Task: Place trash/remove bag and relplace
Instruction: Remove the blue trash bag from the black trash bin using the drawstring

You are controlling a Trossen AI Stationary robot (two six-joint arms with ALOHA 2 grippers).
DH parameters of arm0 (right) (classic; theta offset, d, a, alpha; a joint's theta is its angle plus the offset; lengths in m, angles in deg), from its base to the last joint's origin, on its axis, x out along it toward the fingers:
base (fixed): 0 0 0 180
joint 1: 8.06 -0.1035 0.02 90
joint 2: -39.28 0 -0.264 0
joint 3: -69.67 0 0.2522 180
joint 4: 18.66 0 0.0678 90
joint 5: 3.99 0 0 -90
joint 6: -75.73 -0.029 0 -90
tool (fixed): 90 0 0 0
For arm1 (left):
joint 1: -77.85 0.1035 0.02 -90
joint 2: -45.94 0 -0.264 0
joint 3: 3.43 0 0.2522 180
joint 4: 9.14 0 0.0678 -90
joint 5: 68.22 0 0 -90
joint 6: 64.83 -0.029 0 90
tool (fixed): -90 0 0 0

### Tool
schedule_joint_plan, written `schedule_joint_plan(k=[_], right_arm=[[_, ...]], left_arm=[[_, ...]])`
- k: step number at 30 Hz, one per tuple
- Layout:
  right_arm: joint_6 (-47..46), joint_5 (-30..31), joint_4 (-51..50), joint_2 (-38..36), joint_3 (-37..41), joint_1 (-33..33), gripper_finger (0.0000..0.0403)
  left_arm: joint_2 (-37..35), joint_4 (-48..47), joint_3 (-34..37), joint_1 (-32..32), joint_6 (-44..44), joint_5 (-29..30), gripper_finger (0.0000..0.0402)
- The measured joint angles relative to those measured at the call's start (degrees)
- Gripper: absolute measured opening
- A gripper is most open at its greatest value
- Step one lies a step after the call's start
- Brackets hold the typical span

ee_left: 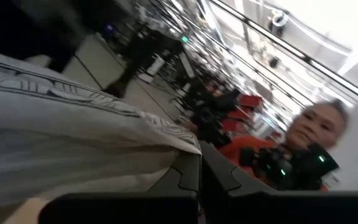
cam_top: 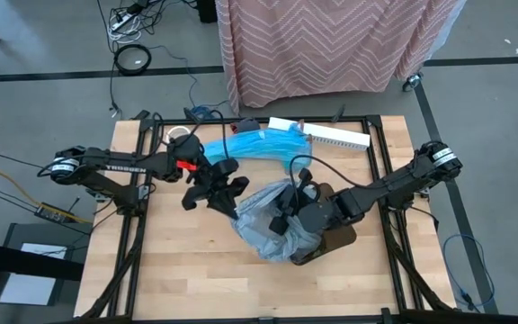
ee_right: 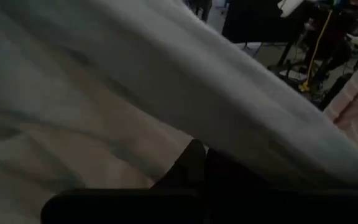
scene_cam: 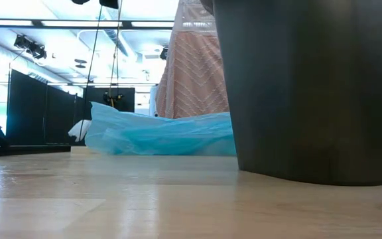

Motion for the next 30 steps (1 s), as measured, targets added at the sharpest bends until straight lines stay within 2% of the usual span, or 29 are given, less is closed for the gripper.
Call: schedule_joint_plan(k=[5, 13, 25, 30], right_arm=[[-2.08, -0.08, -2.81, 0.00, 0.00, 0.79, 0.0000], [-2.90, -0.02, -3.88, 0.00, 0.00, 1.38, 0.0000], [-3.20, -0.09, -4.62, -0.02, -0.04, 1.46, 0.0000], [-3.16, -0.62, -4.64, -0.02, -0.04, 1.48, 0.0000]], left_arm=[[0.01, 1.55, 0.00, -1.68, 1.46, -0.93, 0.0005], [0.01, -1.57, 0.00, -3.05, 0.29, -1.83, 0.0005], [0.00, -17.29, 0.00, -1.88, -26.03, 1.40, 0.0007], [-0.01, -22.45, 0.00, -1.98, -35.94, 2.78, 0.0023]])
